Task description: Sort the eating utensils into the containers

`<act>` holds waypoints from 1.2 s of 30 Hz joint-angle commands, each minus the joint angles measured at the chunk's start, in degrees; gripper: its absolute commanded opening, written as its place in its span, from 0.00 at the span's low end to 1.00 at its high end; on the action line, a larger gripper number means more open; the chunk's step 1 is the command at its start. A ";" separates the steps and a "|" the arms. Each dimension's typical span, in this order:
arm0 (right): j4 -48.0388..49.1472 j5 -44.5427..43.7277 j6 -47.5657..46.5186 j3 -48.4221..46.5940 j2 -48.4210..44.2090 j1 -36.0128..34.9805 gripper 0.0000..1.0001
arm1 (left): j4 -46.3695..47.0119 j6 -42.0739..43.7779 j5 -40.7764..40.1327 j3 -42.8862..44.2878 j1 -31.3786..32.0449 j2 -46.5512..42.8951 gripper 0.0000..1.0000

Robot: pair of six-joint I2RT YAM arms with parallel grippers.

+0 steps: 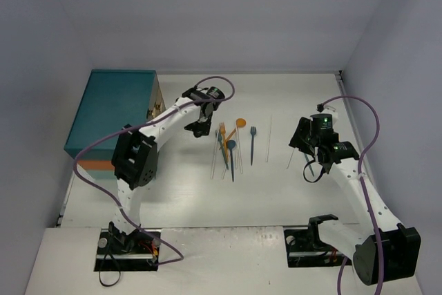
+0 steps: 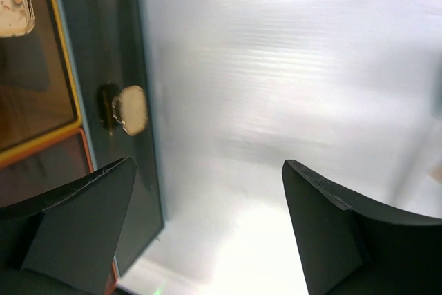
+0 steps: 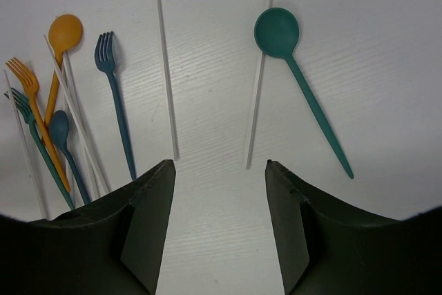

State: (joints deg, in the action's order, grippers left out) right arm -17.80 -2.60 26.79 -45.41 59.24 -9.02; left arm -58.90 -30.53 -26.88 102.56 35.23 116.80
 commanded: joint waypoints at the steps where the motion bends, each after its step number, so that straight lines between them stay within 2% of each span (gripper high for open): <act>1: 1.45 0.46 -0.07 -0.49 -1.29 0.23 0.52 | -6.02 -1.51 -1.42 1.67 2.15 -10.00 0.85; 7: 1.45 1.32 0.34 0.16 -1.55 0.23 0.52 | -6.51 -2.04 -3.25 -3.83 0.76 -15.10 0.85; 14: 1.45 1.81 0.64 0.32 -1.33 0.23 0.52 | -6.06 -2.51 -2.43 -9.52 -3.62 -16.70 0.85; 24: 1.45 2.08 0.93 0.53 -1.23 0.23 0.52 | -5.76 -2.87 -1.24 -12.40 -5.14 -15.55 0.85; 36: 1.54 1.64 0.78 0.90 -0.88 0.28 0.52 | -5.44 -5.22 5.12 -13.26 -4.09 -15.60 0.84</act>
State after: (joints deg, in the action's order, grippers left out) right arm -17.82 -0.95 27.14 -44.33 58.67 -9.02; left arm -62.78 -33.61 -24.56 88.12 30.69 102.65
